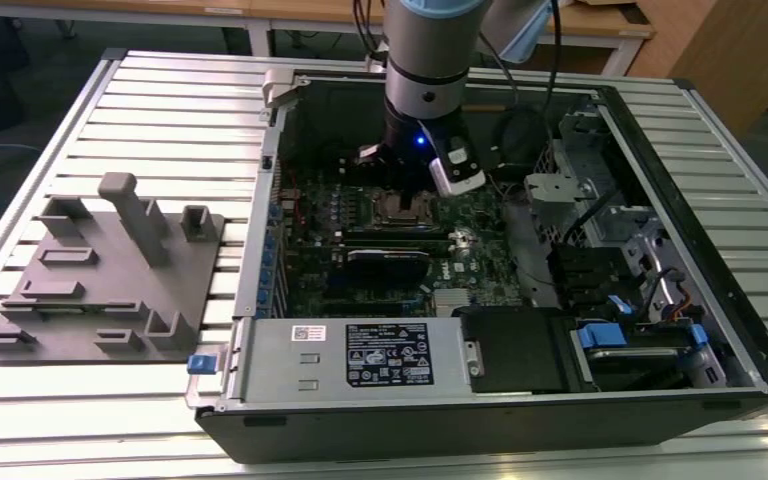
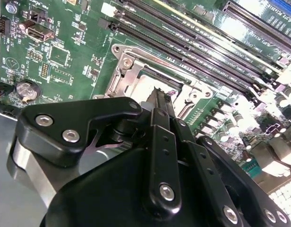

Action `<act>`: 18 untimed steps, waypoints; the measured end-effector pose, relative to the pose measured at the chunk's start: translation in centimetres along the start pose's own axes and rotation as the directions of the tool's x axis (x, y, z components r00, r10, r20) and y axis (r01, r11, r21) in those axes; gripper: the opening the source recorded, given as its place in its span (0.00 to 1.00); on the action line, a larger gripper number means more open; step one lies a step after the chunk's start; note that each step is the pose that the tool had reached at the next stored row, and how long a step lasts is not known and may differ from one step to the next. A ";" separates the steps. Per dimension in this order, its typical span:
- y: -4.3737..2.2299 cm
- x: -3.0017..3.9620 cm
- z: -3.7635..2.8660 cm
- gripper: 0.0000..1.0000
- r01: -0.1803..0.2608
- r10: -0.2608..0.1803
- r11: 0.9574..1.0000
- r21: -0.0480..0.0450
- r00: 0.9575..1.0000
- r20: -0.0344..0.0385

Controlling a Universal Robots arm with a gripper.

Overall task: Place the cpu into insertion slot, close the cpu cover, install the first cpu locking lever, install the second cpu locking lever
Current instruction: 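Install the second cpu locking lever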

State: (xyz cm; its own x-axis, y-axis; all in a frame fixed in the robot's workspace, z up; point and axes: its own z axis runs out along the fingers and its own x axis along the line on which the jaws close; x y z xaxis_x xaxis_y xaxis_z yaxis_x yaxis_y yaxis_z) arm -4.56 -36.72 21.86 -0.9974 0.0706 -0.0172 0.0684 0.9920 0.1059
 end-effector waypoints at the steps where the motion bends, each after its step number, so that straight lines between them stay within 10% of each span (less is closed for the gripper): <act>1: 0.00 0.00 0.00 0.10 0.001 -0.001 1.000 0.000 1.000 0.000; 6: -0.02 0.06 0.19 0.10 0.005 -0.005 1.000 -0.004 0.999 0.032; 18: 0.33 0.65 0.36 0.10 0.003 -0.003 1.000 -0.004 0.999 0.033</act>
State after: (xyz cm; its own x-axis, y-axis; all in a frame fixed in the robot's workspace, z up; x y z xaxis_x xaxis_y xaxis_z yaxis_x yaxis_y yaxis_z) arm -5.18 -36.31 21.52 -0.9962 0.0711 -0.0507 0.0652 0.9918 0.1102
